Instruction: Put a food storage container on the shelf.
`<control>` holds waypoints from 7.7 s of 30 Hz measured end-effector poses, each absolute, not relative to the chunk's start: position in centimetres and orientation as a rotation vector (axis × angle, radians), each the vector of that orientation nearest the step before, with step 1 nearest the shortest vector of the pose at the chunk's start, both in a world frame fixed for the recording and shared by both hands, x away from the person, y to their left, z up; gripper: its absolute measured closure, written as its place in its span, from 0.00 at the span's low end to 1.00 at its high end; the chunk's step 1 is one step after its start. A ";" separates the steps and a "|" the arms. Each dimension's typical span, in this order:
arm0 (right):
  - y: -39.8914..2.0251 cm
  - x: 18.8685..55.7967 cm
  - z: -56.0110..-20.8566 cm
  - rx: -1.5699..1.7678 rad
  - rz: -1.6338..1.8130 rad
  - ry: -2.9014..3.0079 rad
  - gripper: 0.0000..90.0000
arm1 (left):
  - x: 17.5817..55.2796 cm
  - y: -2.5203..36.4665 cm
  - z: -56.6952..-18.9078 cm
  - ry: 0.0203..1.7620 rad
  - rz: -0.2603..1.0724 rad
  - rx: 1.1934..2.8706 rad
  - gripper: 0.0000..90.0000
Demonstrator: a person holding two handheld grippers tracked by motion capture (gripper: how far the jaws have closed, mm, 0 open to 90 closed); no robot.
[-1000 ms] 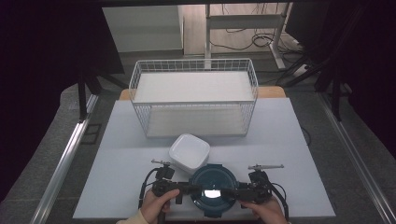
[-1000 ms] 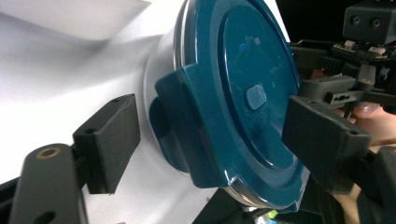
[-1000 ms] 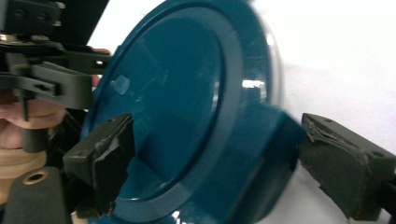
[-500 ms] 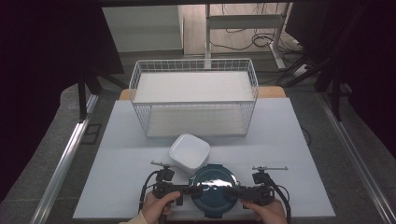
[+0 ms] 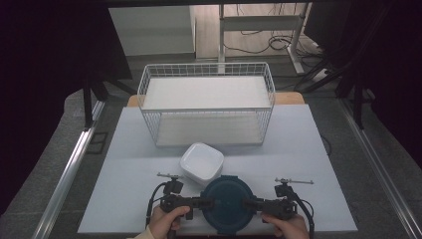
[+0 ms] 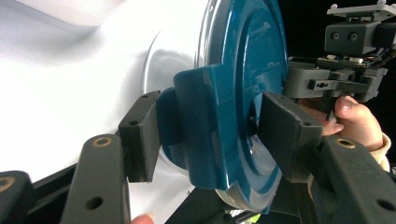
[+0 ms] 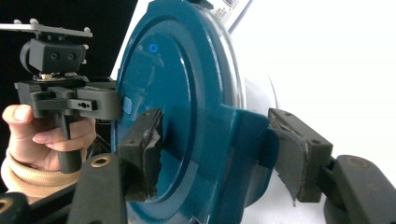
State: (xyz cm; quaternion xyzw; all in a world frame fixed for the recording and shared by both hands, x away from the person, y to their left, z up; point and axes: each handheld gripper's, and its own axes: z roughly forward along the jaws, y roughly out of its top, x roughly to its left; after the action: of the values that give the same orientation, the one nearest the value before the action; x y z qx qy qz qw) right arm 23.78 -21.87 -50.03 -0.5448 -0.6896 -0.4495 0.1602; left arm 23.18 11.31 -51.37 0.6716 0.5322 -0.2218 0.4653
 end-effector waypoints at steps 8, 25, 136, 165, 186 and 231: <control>-21.8 23.5 -49.5 -1.543 -1.315 -1.992 0.45 | 23.0 11.5 -50.8 1.288 -0.504 1.661 0.48; -21.2 23.3 -47.3 -1.497 -1.379 -2.070 0.45 | 22.9 11.9 -48.5 1.217 -0.421 1.688 0.48; -16.6 39.2 -26.8 -1.293 -1.597 -2.261 0.47 | 37.9 16.7 -29.1 1.067 -0.225 1.659 0.48; -14.3 46.1 -25.9 -1.305 -1.555 -2.272 0.47 | 44.6 19.0 -28.9 1.099 -0.257 1.615 0.47; -14.1 50.2 -27.4 -1.330 -1.519 -2.206 0.47 | 48.4 19.1 -29.9 1.157 -0.271 1.620 0.47; -13.5 51.9 -30.3 -1.551 -1.452 -2.118 0.12 | 50.1 19.1 -33.9 1.309 -0.269 1.483 0.26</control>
State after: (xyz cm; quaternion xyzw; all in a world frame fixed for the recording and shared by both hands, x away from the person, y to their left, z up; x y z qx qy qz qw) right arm 51.85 -13.45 -30.31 -0.5157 -0.7042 -0.4828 0.0706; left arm 50.07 19.11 -33.86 0.6245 0.5511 -0.1132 0.5417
